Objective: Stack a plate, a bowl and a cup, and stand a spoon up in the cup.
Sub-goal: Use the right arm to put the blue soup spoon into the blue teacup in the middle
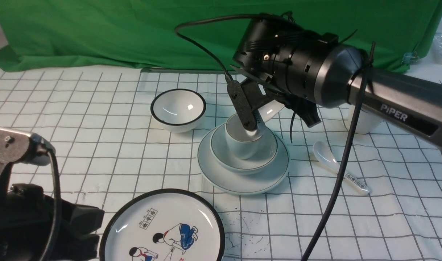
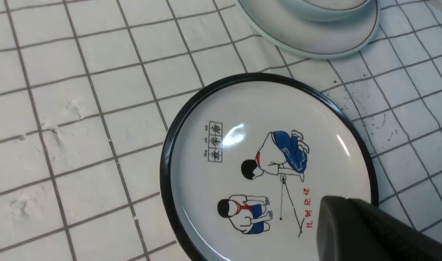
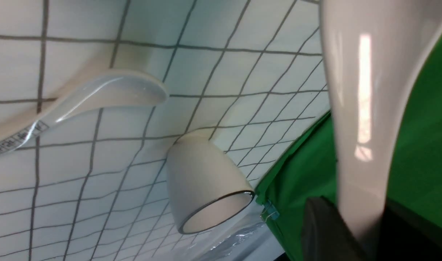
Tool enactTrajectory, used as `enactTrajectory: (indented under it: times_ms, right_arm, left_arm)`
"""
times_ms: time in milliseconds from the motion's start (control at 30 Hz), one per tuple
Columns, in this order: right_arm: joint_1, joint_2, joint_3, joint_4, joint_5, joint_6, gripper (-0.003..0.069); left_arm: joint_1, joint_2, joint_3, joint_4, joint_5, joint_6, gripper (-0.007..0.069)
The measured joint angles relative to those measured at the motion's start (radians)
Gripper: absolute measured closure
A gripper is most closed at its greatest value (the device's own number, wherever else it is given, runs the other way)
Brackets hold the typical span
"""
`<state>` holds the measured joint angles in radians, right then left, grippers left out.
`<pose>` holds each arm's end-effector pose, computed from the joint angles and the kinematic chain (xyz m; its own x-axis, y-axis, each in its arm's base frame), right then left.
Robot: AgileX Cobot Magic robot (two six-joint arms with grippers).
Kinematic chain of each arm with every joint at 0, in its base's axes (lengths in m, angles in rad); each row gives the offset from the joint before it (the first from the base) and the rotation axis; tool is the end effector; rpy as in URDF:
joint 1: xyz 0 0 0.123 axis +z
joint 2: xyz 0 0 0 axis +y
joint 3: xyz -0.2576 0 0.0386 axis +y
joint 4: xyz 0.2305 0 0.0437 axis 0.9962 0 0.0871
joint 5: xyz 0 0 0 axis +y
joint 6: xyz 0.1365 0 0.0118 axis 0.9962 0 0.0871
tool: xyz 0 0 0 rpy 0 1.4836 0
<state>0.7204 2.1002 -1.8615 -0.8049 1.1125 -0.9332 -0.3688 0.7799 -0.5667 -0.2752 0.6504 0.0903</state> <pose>0.3926 0.2267 0.2204 0.1410 -0.8699 0.4726 -0.7151 -0.4196 -0.5590 0.1566 -0.0847 0.2325 -0.6967 0.1314 -0.7053 0.3795 0.9018 -0.2068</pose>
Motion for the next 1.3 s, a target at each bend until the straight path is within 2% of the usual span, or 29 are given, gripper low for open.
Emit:
enactTrajectory:
  times_ms: [433,1100,1300]
  right_arm:
    - [0.001,0.0,0.0,0.026,-0.016,0.001,0.0482]
    - [0.0,0.0,0.0,0.078,-0.056,0.114,0.0482]
    - [-0.001,0.0,0.0,0.078,-0.033,0.025,0.0466]
  left_arm:
    - [0.0,0.0,0.003,-0.003,-0.002,0.001,0.0622]
    - [0.0,0.0,0.003,-0.006,-0.001,0.004,0.0622]
    - [0.0,0.0,0.003,-0.006,-0.001,0.012,0.0622]
